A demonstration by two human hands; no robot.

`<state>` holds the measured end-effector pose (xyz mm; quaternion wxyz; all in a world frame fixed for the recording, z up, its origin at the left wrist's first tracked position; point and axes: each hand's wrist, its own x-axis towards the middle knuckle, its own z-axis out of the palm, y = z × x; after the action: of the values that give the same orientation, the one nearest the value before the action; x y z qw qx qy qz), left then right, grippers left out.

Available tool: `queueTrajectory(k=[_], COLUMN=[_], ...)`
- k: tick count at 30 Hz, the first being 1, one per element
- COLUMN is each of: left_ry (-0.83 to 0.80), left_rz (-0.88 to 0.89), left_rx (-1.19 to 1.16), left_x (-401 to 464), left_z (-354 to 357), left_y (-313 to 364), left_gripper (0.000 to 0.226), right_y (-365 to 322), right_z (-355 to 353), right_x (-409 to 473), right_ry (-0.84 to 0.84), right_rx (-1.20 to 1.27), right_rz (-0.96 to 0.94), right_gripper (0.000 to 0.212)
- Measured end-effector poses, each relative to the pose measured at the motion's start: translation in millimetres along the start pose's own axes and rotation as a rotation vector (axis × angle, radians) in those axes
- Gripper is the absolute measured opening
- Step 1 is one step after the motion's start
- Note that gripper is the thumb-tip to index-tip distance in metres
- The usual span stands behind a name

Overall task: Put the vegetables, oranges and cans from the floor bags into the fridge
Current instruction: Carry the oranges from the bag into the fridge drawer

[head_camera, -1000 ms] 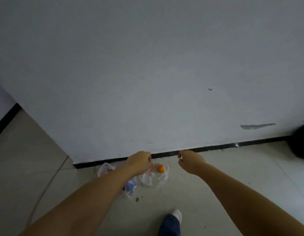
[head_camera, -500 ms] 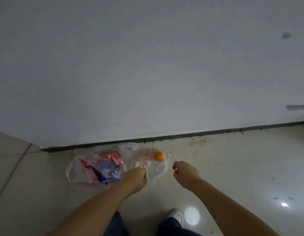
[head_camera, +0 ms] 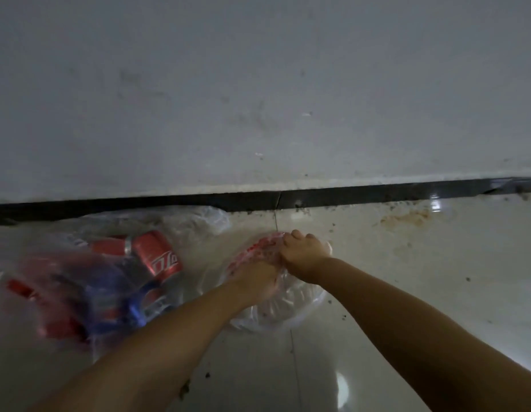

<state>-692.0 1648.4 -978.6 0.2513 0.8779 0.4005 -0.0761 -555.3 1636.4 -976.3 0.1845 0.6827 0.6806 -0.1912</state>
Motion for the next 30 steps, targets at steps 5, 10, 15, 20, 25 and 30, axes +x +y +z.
queueTrajectory(k=[5,10,15,20,25,30], left_ry=[-0.132,-0.224,-0.213,-0.242,-0.217,-0.225], left_rz=[-0.058,-0.080,-0.129,-0.141,-0.121,-0.038], left_rx=[-0.077,0.100,0.231,0.209,0.187,0.162], left_x=[-8.5,-4.5,-7.9,-1.0,-5.7,-37.1], left_z=[-6.2,12.6,43.6,46.6,37.8,-37.2], left_y=[4.5,-8.9,-20.5,-21.3,-21.0,-4.4], left_gripper=[0.044,0.043,0.050,0.057,0.052,0.048], right_y=[-1.4,12.6,21.1,16.1,12.4,1.3], right_z=[-4.6,2.8,10.5,9.9,-6.7,-52.6], right_x=[-21.0,-2.3,10.8,-0.1,-11.7,-71.8], right_ry=[-0.030,-0.076,-0.136,-0.005,0.119,0.029], right_rx=[-0.049,0.021,0.107,0.214,0.321,0.633], right_rz=[-0.010,0.058,0.060,0.016,0.046,0.217], right_gripper=[0.058,0.062,0.079,0.076,0.073,0.070])
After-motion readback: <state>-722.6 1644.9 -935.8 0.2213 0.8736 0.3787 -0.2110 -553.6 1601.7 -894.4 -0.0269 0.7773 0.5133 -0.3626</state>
